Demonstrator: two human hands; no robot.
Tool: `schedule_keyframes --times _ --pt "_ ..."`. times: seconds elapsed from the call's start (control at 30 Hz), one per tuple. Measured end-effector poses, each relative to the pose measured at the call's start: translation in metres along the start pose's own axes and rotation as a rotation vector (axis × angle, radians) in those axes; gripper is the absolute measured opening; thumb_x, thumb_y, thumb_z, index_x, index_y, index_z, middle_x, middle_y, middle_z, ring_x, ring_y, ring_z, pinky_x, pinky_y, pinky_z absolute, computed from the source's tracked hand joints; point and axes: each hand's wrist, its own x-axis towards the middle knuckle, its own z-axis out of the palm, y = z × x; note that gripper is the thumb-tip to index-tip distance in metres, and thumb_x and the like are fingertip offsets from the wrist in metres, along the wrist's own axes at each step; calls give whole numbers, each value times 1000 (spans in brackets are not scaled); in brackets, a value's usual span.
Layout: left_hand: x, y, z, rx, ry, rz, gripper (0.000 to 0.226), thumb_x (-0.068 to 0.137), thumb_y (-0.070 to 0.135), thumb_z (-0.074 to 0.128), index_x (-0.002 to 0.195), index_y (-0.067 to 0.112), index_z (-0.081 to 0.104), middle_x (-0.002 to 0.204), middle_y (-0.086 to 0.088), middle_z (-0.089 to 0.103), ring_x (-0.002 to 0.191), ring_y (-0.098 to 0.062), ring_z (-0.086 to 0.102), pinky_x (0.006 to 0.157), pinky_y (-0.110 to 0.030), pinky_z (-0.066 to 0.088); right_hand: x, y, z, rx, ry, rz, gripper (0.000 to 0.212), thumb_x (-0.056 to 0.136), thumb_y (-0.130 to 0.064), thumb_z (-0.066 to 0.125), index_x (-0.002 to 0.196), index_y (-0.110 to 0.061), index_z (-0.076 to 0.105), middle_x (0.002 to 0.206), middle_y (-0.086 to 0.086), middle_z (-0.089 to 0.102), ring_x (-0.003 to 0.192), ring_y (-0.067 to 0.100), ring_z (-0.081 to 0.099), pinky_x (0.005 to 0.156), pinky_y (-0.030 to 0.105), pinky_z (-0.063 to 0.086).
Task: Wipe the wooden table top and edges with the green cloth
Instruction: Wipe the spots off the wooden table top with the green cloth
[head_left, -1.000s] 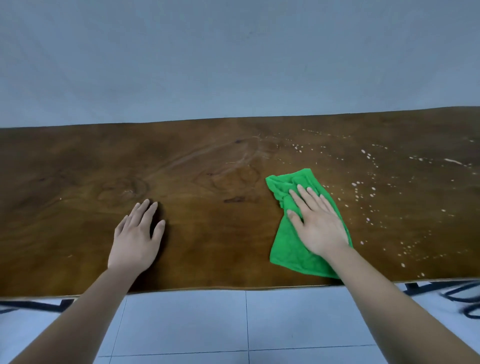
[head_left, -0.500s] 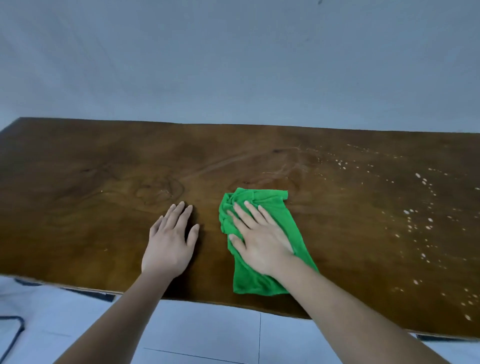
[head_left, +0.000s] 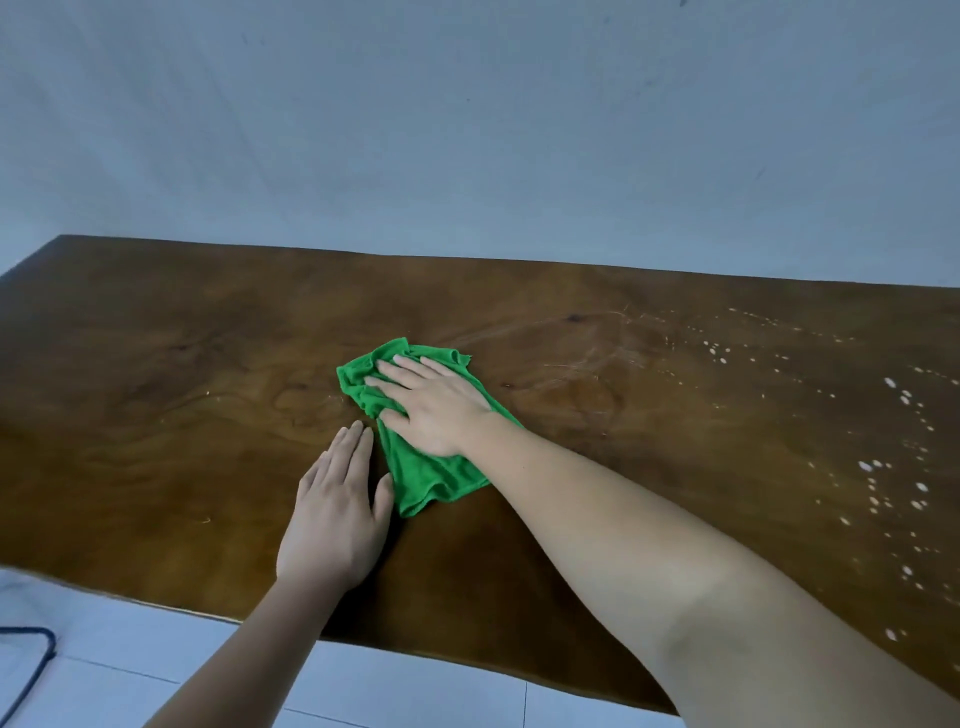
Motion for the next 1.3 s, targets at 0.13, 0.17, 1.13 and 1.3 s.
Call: schedule_keyframes --times 0.13,0.17,1.13,1.3 --pt "0 -1 1 13 0 10 78 110 68 16 177 28 21 185 5 16 171 -12 5 135 -37 7 -20 38 -9 22 41 109 68 114 -63 15 177 -36 11 185 -8 0 171 15 -2 139 45 -1" --pt "1 -1 1 17 -1 14 78 110 70 15 177 31 21 185 6 16 171 -13 5 135 -38 8 -29 53 -12 24 55 146 69 113 -64 14 177 -37 10 185 -8 -1 171 16 -2 138 46 -1" --pt "5 -4 6 43 -13 16 89 104 85 8 176 33 16 185 10 13 171 -15 5 135 -46 7 -207 40 19 15 121 686 89 100 -77 -20 172 -24 -10 179 5 -22 167 32 -22 137 55 -6" --pt "5 -6 4 36 -10 23 87 105 83 10 175 32 20 184 10 16 171 -14 7 136 -49 13 -192 -46 39 10 93 388 82 108 -72 -8 176 -25 -1 184 2 -14 168 29 -23 136 54 -10"
